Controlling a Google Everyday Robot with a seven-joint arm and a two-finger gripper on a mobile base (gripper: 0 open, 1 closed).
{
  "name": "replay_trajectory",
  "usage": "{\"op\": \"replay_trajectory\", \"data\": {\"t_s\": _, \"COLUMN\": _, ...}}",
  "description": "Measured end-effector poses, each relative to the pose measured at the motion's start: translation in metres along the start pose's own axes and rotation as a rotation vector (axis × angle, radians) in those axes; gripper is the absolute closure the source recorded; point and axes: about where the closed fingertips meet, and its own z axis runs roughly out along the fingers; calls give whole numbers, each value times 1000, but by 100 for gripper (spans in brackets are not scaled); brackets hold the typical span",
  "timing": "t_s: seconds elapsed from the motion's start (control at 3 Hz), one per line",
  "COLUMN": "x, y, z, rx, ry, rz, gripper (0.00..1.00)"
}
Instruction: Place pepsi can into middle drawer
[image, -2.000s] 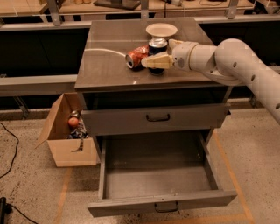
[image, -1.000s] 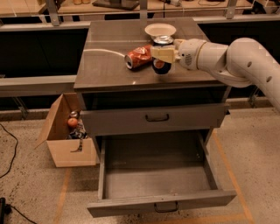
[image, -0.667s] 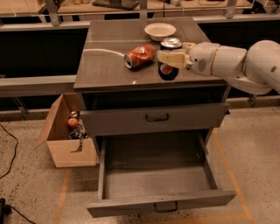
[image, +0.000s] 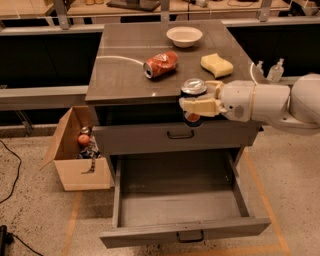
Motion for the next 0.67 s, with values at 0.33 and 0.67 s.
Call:
{"op": "replay_trajectory", "data": {"t_s": 0.33, "x": 7, "y": 5, "z": 4, "rx": -10, "ry": 8, "rz": 2, "gripper": 100}}
{"op": "replay_trajectory", "data": {"t_s": 0.67, "x": 12, "y": 14, "z": 0, "rx": 43, "ry": 3, "rz": 27, "gripper": 100}}
